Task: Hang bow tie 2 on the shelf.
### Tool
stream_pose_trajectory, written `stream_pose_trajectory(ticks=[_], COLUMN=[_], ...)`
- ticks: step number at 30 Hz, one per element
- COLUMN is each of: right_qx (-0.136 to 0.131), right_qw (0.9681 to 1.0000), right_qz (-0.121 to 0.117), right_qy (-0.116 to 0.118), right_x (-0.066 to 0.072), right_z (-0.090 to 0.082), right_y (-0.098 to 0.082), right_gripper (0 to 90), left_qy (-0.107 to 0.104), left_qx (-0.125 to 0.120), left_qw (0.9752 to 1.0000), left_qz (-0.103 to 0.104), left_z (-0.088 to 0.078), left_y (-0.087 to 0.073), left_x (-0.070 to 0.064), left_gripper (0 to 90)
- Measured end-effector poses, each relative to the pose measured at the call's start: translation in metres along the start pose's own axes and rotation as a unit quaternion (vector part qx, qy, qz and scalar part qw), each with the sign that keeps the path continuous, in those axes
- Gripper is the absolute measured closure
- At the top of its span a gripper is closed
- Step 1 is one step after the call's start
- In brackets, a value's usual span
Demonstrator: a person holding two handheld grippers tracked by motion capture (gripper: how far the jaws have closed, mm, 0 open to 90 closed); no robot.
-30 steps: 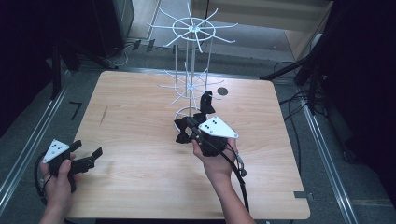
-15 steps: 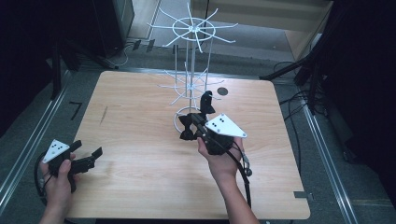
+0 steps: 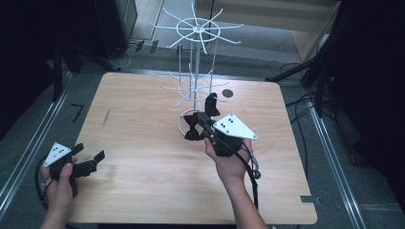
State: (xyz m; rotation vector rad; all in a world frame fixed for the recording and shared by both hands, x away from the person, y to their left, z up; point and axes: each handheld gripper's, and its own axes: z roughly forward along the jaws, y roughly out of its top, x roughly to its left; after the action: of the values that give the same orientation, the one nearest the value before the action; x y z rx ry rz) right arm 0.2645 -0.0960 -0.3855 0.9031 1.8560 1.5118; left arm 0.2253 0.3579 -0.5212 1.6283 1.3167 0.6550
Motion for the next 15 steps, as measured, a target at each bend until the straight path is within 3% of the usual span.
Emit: stream_pose_trajectory(ticks=[15], right_qx=[-0.009], right_qw=[0.9999], right_qz=[-0.003], right_qy=[-0.006], right_x=[-0.01], right_z=[0.001], right_y=[0.011], right_gripper=[89.8], left_qy=[0.0], left_qx=[0.0], left_qw=[1.0], left_qz=[0.0], left_z=[0.0], left_y=[0.0], left_x=[0.0], left_gripper=[8.8])
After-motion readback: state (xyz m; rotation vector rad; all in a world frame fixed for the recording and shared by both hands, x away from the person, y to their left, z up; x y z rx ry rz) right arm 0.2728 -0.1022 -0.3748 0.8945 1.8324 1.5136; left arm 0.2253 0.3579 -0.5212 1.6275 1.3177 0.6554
